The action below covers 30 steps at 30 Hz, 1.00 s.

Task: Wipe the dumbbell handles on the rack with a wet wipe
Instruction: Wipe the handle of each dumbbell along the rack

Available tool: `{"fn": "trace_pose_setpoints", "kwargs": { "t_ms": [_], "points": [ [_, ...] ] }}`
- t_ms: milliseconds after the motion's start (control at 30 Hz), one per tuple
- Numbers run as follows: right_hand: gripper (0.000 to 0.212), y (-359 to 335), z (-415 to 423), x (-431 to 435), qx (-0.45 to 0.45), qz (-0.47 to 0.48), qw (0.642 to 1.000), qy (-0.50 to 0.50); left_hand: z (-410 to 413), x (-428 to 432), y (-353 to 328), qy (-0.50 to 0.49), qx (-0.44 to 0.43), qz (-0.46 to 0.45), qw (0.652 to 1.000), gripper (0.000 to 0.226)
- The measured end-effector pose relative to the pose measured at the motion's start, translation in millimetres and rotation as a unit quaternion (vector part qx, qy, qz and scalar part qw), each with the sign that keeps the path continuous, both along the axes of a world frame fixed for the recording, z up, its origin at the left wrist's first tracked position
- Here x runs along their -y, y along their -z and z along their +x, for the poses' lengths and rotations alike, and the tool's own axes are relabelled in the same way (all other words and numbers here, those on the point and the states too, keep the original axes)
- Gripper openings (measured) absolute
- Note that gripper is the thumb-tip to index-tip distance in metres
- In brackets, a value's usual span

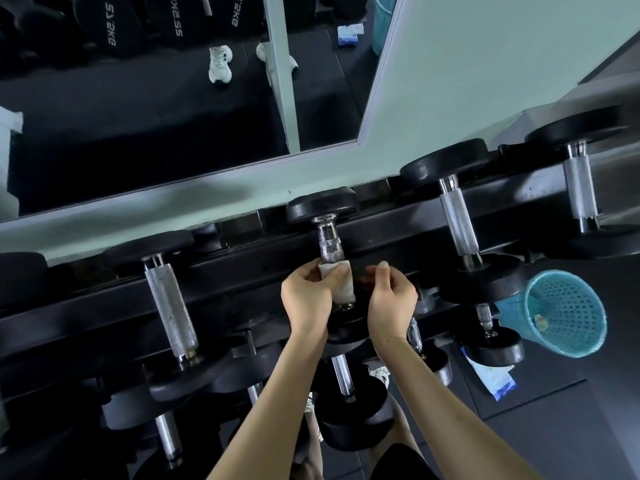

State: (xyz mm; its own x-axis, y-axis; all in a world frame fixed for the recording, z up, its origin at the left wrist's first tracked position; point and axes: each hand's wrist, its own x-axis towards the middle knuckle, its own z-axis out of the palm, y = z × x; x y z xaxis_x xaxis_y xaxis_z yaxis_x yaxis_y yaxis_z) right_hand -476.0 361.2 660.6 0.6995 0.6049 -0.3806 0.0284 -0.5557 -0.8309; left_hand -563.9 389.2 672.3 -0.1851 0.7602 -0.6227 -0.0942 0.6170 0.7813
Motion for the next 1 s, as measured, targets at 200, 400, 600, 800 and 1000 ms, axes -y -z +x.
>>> {"fn": "trace_pose_setpoints", "kwargs": {
  "t_ms": [200,400,600,800,1000],
  "points": [
    [0.034,-2.4,-1.7,0.4,0.009,0.011,1.000,-0.011,10.4,-25.8,-3.8,0.009,-0.174,0.096,0.980,0.018],
    [0.035,-1.6,-6.6,0.4,0.034,0.018,0.999,-0.027,10.7,-54.2,-7.7,-0.052,-0.124,0.030,0.990,0.025],
    [0.039,-0.9,-10.3,-1.6,0.080,0.011,0.996,-0.036,11.0,-43.6,-1.4,0.013,-0.145,0.047,0.988,0.028],
    [0.040,-1.8,-11.7,-2.3,0.112,-0.006,0.993,-0.033,0.6,-25.6,-5.8,0.136,-0.230,0.062,0.962,0.027],
    [0.036,-6.3,-12.0,-2.0,0.104,-0.023,0.994,-0.015,-9.8,3.7,-3.4,0.252,-0.202,-0.012,0.946,0.019]
  ]
}}
